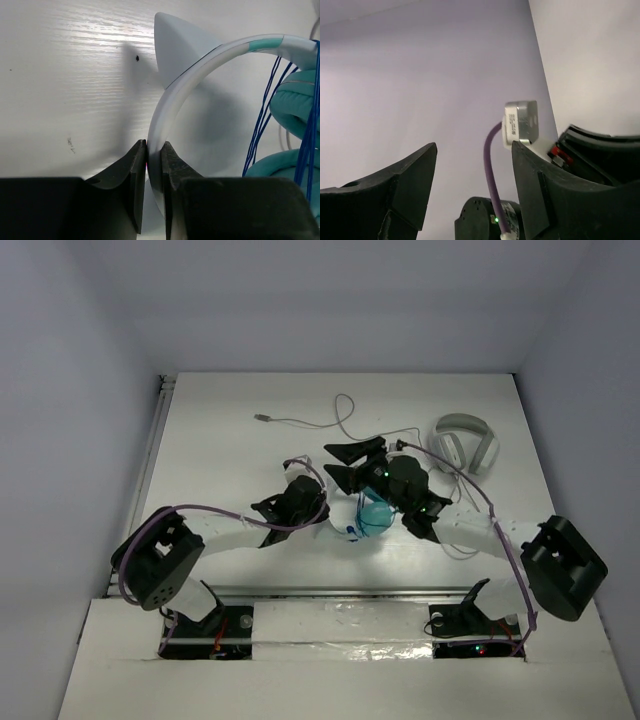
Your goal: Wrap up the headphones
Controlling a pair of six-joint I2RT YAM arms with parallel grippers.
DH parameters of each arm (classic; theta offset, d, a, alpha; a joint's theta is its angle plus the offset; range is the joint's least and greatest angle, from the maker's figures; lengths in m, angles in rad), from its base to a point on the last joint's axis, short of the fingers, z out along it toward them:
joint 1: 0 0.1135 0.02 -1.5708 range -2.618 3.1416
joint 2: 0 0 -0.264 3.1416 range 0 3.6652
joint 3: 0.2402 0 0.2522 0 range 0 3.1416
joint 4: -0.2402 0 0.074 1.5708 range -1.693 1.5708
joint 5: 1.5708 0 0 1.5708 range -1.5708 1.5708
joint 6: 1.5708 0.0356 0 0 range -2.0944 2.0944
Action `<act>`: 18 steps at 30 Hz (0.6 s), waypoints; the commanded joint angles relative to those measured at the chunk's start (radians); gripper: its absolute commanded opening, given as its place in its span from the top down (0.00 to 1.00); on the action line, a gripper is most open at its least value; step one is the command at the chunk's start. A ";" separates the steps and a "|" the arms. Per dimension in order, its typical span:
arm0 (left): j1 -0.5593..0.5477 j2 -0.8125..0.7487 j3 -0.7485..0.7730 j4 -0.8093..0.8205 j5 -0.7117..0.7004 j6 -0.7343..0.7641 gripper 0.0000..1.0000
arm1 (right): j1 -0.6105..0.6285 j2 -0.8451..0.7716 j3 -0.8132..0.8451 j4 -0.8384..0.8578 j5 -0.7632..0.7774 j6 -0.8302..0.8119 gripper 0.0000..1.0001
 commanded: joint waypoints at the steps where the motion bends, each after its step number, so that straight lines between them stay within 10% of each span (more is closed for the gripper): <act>1: 0.013 -0.066 0.024 0.085 0.099 -0.018 1.00 | 0.006 0.010 0.057 -0.169 0.076 -0.101 0.33; 11: 0.022 -0.140 0.044 0.010 0.077 0.051 1.00 | 0.006 -0.112 0.131 -0.321 0.257 -0.329 0.51; 18: 0.022 -0.229 0.101 -0.134 -0.052 0.158 1.00 | 0.006 -0.433 0.148 -0.585 0.520 -0.615 0.97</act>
